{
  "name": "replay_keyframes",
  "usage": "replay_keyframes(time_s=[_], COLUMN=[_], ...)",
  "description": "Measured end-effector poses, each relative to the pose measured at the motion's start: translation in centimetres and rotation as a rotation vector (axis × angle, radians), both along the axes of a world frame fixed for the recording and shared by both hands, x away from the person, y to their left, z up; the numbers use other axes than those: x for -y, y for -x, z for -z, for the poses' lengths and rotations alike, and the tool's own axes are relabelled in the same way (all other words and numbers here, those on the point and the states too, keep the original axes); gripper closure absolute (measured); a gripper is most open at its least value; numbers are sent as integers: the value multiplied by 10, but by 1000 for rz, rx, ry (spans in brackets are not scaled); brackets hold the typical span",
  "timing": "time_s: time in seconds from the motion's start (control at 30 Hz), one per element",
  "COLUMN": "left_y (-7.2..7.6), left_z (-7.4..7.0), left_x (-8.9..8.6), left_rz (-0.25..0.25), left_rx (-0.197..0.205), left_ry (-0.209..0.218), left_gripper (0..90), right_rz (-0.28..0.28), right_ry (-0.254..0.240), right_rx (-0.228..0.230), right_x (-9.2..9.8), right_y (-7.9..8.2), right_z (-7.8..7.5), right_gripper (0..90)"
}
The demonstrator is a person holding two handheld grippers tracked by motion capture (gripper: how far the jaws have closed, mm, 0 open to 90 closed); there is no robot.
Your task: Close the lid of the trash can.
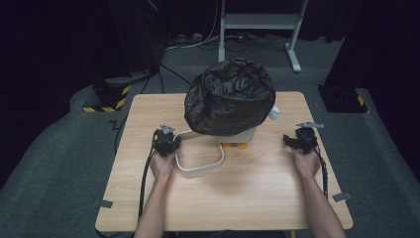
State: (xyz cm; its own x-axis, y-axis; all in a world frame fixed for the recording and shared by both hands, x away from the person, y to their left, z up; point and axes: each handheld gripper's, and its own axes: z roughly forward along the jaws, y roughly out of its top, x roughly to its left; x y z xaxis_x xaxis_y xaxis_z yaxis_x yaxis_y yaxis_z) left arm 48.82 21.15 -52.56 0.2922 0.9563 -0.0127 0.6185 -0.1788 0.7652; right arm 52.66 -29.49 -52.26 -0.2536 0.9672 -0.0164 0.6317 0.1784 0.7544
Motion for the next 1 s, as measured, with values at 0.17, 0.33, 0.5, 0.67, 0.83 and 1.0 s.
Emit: replay_keyframes(time_s=[0.17,0.33,0.5,0.67,0.83,1.0], left_y=[0,1,1,1,2,4], left_z=[0,0,-2,-4,-5,-10], left_x=[1,2,1,-5,-12,-17], left_rz=[-1,-13,-9,-17,-39,-48], left_rx=[5,2,-5,-29,-48,-50], left_ry=[-14,-14,-19,-22,-9,-18], left_gripper=[747,754,794,799,799,799], right_rz=[-6,-8,-16,-24,-33,-39], right_ry=[1,0,2,-1,1,5], right_rx=[0,0,-2,-4,-4,-1], right_x=[0,0,0,-1,-1,-1], right_y=[0,0,0,0,0,0], right_z=[0,0,0,0,0,0], right_gripper=[354,353,345,341,338,337])
